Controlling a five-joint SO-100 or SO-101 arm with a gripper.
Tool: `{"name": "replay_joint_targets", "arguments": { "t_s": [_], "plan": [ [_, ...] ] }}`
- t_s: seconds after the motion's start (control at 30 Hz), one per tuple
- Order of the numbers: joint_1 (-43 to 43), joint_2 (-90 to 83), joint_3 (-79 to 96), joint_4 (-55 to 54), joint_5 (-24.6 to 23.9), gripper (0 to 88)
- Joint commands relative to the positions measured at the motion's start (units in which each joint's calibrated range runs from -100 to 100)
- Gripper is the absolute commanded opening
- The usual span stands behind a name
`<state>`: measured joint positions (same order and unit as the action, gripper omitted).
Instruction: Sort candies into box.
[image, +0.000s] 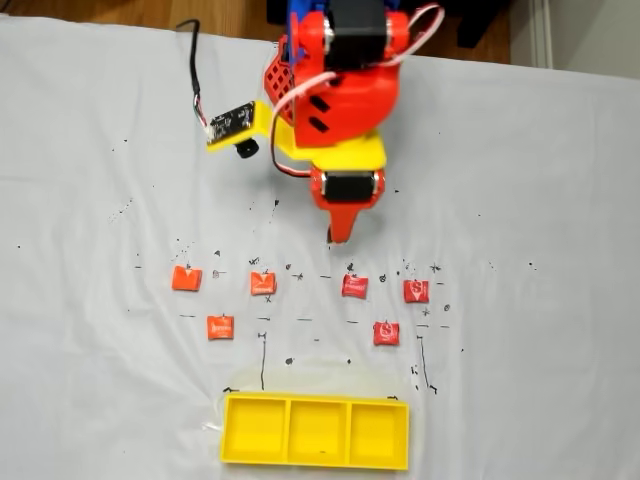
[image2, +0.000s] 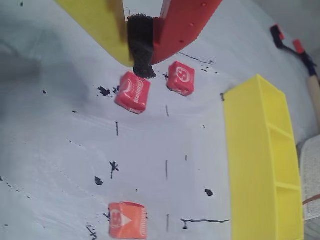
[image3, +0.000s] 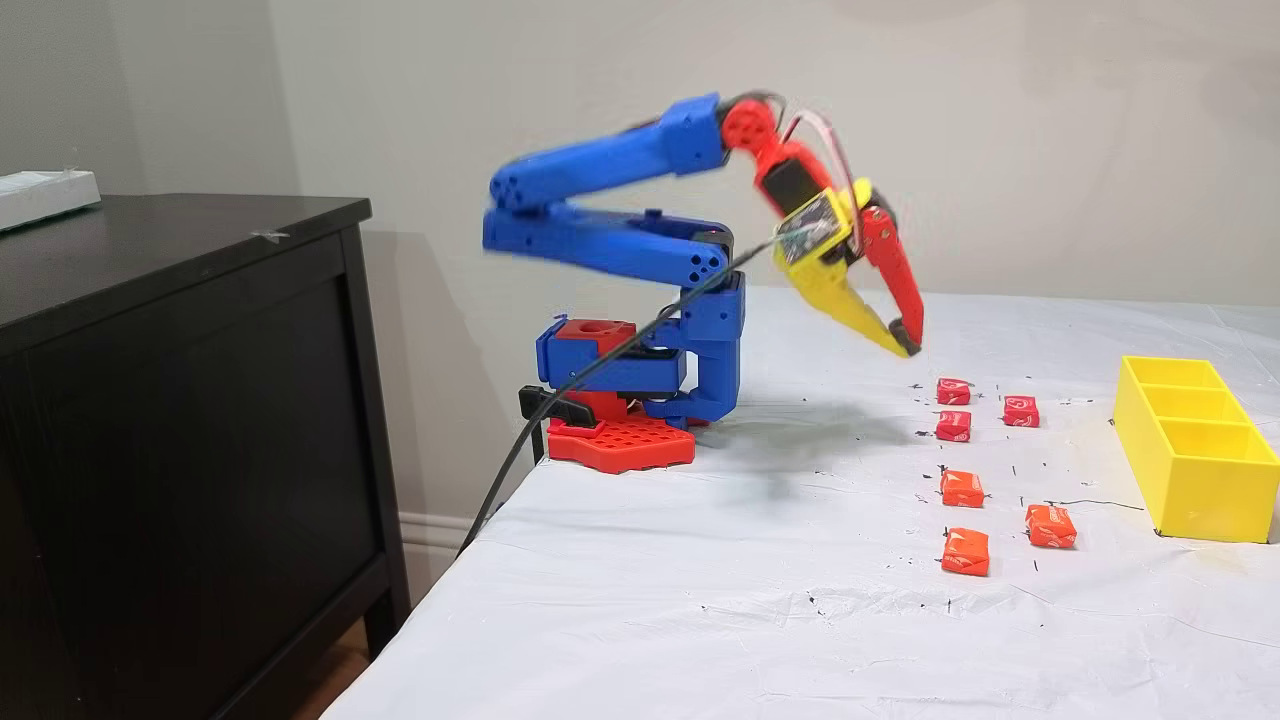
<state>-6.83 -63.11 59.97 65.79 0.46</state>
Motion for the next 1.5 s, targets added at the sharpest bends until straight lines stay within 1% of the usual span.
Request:
{"name": "replay_joint_targets", "arguments": {
  "t_s": [0.0, 0.1, 0.17, 0.27, 0.47, 0.67, 0.77, 0.93, 1.0, 1.07, 1.13, 1.33, 1.47],
  "plan": [
    [-2.32, 11.80, -18.96, 6.04, -0.39, 0.0],
    [-4.04, 10.70, -19.05, 6.94, -0.93, 0.0],
    [-6.22, 13.24, -20.50, 8.01, -1.71, 0.0],
    [-10.20, 16.63, -20.59, 4.98, -2.49, 0.0],
    [-12.65, 28.85, -32.79, 8.09, -4.74, 0.0],
    [-15.82, 29.53, -34.43, 5.96, -3.76, 0.2],
    [-16.99, 33.43, -36.98, 7.11, -3.22, 0.2],
    [-17.36, 42.42, -41.99, 6.78, -4.00, 0.2],
    [-17.36, 43.52, -42.26, 6.62, -3.96, 3.5],
    [-17.09, 44.20, -42.08, 6.13, -4.10, 9.9],
    [-16.54, 45.05, -41.44, 5.88, -4.10, 13.6],
    [-16.54, 47.25, -39.89, 4.65, -2.64, 17.1],
    [-16.27, 50.39, -41.08, 5.72, -2.34, 25.0]
  ]
}}
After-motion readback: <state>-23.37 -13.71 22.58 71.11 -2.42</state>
